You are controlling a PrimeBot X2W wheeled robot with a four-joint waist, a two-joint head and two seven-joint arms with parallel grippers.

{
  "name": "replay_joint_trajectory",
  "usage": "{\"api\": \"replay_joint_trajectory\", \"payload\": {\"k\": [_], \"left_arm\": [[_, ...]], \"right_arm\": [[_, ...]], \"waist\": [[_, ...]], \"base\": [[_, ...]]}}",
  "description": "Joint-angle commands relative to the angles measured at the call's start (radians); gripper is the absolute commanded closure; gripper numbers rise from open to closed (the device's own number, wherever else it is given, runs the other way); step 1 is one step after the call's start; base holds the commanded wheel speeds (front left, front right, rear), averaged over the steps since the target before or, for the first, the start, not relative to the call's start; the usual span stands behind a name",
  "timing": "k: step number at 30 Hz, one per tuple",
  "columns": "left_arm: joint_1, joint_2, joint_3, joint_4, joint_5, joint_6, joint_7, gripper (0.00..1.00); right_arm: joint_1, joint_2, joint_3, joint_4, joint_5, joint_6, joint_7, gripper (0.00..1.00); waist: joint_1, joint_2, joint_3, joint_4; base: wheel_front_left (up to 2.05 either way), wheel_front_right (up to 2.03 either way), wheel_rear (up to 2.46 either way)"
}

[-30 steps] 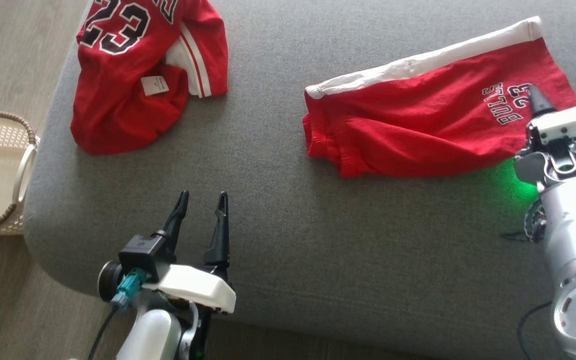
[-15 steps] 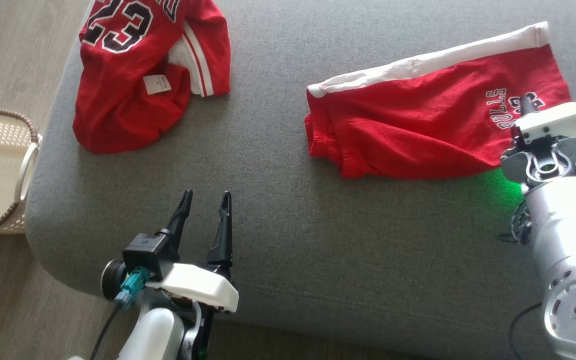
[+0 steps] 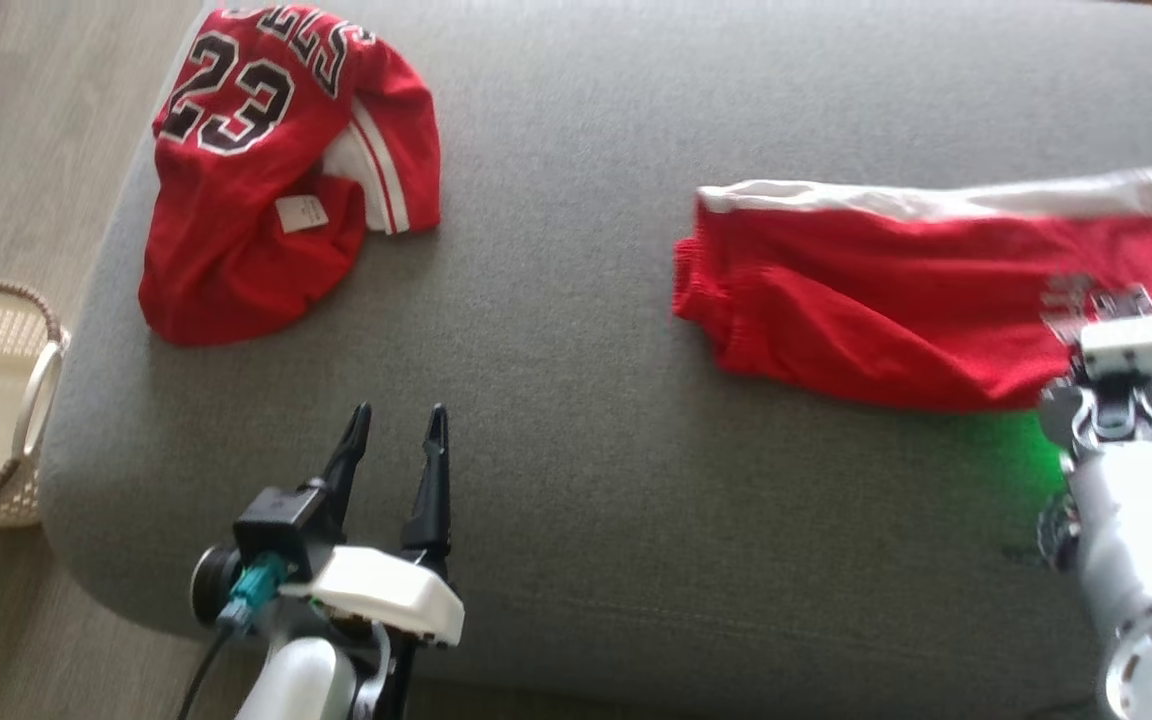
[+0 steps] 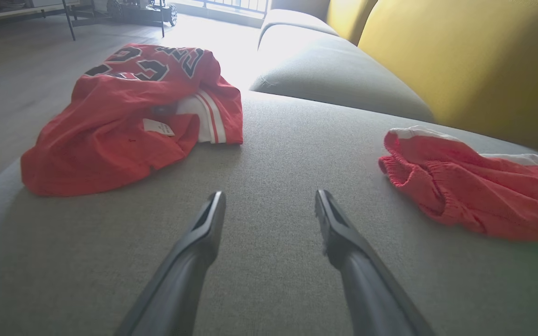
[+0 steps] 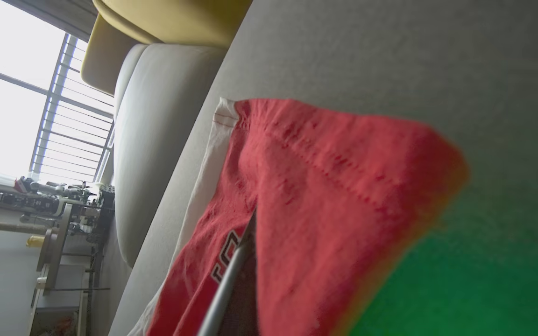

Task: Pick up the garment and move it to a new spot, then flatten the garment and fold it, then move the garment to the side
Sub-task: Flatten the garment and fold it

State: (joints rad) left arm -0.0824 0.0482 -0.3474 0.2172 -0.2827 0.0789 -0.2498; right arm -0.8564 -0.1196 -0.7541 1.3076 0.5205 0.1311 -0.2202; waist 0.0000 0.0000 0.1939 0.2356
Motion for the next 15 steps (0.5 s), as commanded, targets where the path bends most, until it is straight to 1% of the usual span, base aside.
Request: {"api": "replay_joint_trajectory", "payload": {"k": [1, 5, 9, 12, 15], "left_arm": [[-0.006, 0.002, 0.034, -0.029, 0.011, 0.0, -0.012, 0.0], [0.006, 0.002, 0.04, -0.033, 0.009, -0.002, -0.012, 0.0], [0.012, 0.002, 0.043, -0.035, 0.006, -0.001, -0.012, 0.0], [0.013, 0.002, 0.041, -0.034, 0.006, -0.001, -0.012, 0.0], [0.011, 0.002, 0.042, -0.031, 0.005, -0.003, -0.012, 0.0]], "right_arm": [[-0.001, -0.001, -0.001, -0.018, -0.005, 0.0, -0.017, 1.0], [0.035, 0.013, -0.048, -0.018, -0.029, 0.0, -0.035, 1.0], [0.044, 0.033, -0.073, -0.017, -0.059, 0.0, -0.04, 1.0], [0.041, 0.036, -0.081, -0.021, -0.076, 0.0, -0.041, 1.0], [0.042, 0.042, -0.061, -0.073, -0.134, 0.0, -0.041, 1.0]], "waist": [[0.0, 0.0, -0.017, -0.013], [0.0, 0.0, -0.038, -0.029], [0.0, 0.0, -0.052, -0.043], [0.0, 0.0, -0.056, -0.046], [0.0, 0.0, -0.062, -0.05]], "base": [[0.0, 0.0, 0.0], [0.0, 0.0, 0.0], [0.0, 0.0, 0.0], [0.0, 0.0, 0.0], [0.0, 0.0, 0.0]]}}
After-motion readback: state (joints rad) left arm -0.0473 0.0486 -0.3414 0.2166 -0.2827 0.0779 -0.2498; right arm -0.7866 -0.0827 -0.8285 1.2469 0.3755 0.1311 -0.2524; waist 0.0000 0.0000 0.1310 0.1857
